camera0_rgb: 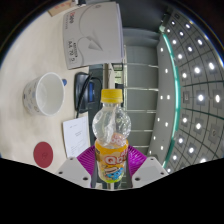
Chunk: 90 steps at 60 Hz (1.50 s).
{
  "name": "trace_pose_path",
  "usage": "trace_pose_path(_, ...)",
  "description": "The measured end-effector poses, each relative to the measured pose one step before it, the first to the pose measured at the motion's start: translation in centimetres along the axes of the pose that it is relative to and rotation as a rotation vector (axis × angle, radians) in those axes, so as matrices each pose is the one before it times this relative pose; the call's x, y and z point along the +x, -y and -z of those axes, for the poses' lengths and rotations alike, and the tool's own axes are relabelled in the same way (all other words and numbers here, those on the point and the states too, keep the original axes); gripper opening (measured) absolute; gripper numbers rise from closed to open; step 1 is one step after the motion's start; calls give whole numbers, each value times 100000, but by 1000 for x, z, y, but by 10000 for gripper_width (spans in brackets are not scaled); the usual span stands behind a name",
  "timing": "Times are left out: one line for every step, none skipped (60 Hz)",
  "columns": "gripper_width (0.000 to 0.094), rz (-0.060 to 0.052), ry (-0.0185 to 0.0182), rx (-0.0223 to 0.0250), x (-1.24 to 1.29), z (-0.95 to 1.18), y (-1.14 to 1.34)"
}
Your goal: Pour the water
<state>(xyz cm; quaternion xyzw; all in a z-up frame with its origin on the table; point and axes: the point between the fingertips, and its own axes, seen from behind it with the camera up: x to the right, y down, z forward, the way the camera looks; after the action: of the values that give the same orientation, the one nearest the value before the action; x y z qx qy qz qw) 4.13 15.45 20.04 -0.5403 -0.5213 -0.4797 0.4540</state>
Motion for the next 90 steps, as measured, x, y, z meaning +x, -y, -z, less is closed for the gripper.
trace_pose_path(409, -4655, 609, 82, 255, 42, -184)
trace_pose_path(408, -4875, 595, -266, 247, 47, -258)
trace_pose_path(409, -5171, 617, -525, 245, 57, -297)
trace_pose_path(409, -5655, 894, -519, 238, 85, -295)
trace_pose_path(410, -6058, 894, 58, -108, -15, 24)
trace_pose_path(409, -6166, 2170, 509, 269, 226, -146)
trace_pose_path(411, -5600, 440, 361, -184, 73, 34)
trace_pose_path(408, -5967, 1119, 161, 189, 106, -159)
trace_pose_path(409, -5479, 1029, 114, 227, 83, -245)
trace_pose_path(409, -5682, 1455, 261, 2, 55, -99)
trace_pose_path(410, -5686, 1952, 629, -133, 40, -70)
trace_pose_path(409, -5676, 1929, 686, -115, 90, -58)
trace_pose_path(410, -5589, 1611, 474, -81, 66, -167)
trace_pose_path(409, -5430, 1508, 61, -95, 50, -261)
trace_pose_path(409, -5269, 1839, -260, -211, 22, -349)
trace_pose_path(409, -5090, 2012, -158, -235, 30, -362)
trace_pose_path(409, -5081, 1957, 157, -271, -14, -290)
trace_pose_path(409, -5061, 1991, 229, -295, 38, -271)
trace_pose_path(409, -4991, 2041, 13, -341, 16, -333)
trace_pose_path(410, -5090, 1391, -103, -1149, -354, -187)
trace_pose_path(410, -3977, 2131, -35, 115, -29, -520)
trace_pose_path(411, -3724, 1788, 30, -103, -31, -387)
trace_pose_path(410, -3314, 1532, -125, -112, -97, -446)
trace_pose_path(410, -3034, 1344, -215, -83, -107, -462)
trace_pose_path(409, -2737, 1273, -313, -39, -112, -472)
trace_pose_path(409, -2456, 1194, -251, -62, -119, -496)
trace_pose_path(410, -2214, 1190, -102, -51, -137, -478)
trace_pose_path(410, -1978, 1267, -22, -81, -159, -434)
trace_pose_path(410, -2092, 1290, -44, -219, -218, -404)
trace_pose_path(410, -1824, 1140, -1, -71, -137, -407)
trace_pose_path(411, -1857, 771, -90, -414, -371, -436)
trace_pose_path(410, -1500, 1026, -46, 66, -19, -407)
trace_pose_path(410, -1412, 852, 102, -230, -257, -420)
trace_pose_path(411, -1308, 1019, 8, 0, -94, -353)
trace_pose_path(410, -1223, 914, 29, -21, -103, -315)
trace_pose_path(410, -1032, 628, 76, 30, -139, -327)
trace_pose_path(410, -814, 319, 66, 101, -129, -314)
trace_pose_path(410, -576, 233, -8, 89, -94, -327)
trace_pose_path(410, -340, 250, -147, 107, -113, -334)
trace_pose_path(410, -257, 114, -168, 118, -110, -337)
trace_pose_path(409, -318, 47, -145, 120, -129, -322)
trace_pose_path(409, -422, 7, -136, 84, -127, -325)
trace_pose_path(409, -705, 153, -278, 245, -44, -258)
trace_pose_path(410, -717, 74, -537, 174, -58, -353)
trace_pose_path(410, -713, -163, -380, -101, -271, -388)
trace_pose_path(411, -764, -34, -549, 96, -106, -336)
trace_pose_path(412, -693, -108, -513, 90, -96, -341)
trace_pose_path(413, -560, -181, -517, 137, -80, -334)
trace_pose_path(414, -403, 208, 2019, -34, 15, 167)
trace_pose_path(415, -135, 228, 1563, -13, 54, 255)
trace_pose_path(416, 16, -44, -391, 69, 3, -182)
trace_pose_path(421, 66, 227, -120, -14, 63, -121)
trace_pose_path(423, 59, 257, 710, -41, 26, 152)
trace_pose_path(430, 192, 195, -323, 374, 19, -93)
trace_pose_path(446, 126, 6, 149, -349, 58, 26)
trace_pose_path(458, 184, 15, 343, -85, 37, 47)
trace_pose_path(473, 276, -51, 55, -35, 18, -43)
trace_pose_path(488, 154, 7, 133, -18, 13, 3)
trace_pose_path(499, 93, -43, -66, 7, 8, -31)
trace_pose_path(510, 69, -58, -374, 2, 35, -59)
trace_pose_path(524, -25, -110, -722, 16, 33, -115)
trace_pose_path(547, -38, -274, -852, 31, 55, -128)
trace_pose_path(575, 19, -148, -991, 12, 66, -160)
trace_pose_path(620, -108, -5, -1069, 109, 145, -168)
trace_pose_path(678, -290, -59, -1145, 138, 180, -139)
trace_pose_path(751, -491, -105, -947, -74, 173, -78)
trace_pose_path(827, -564, -65, -792, -100, 200, -28)
trace_pose_path(876, -654, -198, -878, -35, 237, -36)
trace_pose_path(864, -765, -354, -693, -40, 275, -1)
trace_pose_path(853, -521, 149, -439, -91, 426, 63)
trace_pose_path(850, -677, -172, -359, -99, 409, 63)
trace_pose_path(852, -603, -317, -143, -24, 441, 106)
trace_pose_path(861, -382, -398, -146, -61, 506, 113)
trace_pose_path(861, -243, -364, -280, -97, 544, 85)
trace_pose_path(858, -126, -647, -417, -34, 542, 68)
trace_pose_path(862, -66, -713, -450, -34, 595, 44)
trace_pose_path(861, -25, -915, -451, -19, 645, 60)
trace_pose_path(859, 80, -918, -494, -30, 718, 51)
trace_pose_path(861, 158, -811, -913, -98, 683, -100)
trace_pose_path(859, 156, -935, -660, -89, 929, 27)
trace_pose_path(858, 63, -864, -692, -77, 855, 4)
trace_pose_path(859, 44, -815, -528, -72, 946, 29)
trace_pose_path(860, 71, -644, -332, -165, 1003, 47)
trace_pose_path(859, 94, -467, -204, -269, 1063, 62)
trace_pose_path(859, 82, -429, -222, -309, 1053, 25)
trace_pose_path(859, 37, -374, -217, -218, 1006, 34)
trace_pose_path(859, 51, -473, 111, -402, 1149, -62)
trace_pose_path(859, 31, -492, 96, -303, 1226, 74)
trace_pose_path(858, 54, -564, 144, -281, 1239, 41)
trace_pose_path(857, 70, -558, 113, -308, 1256, 6)
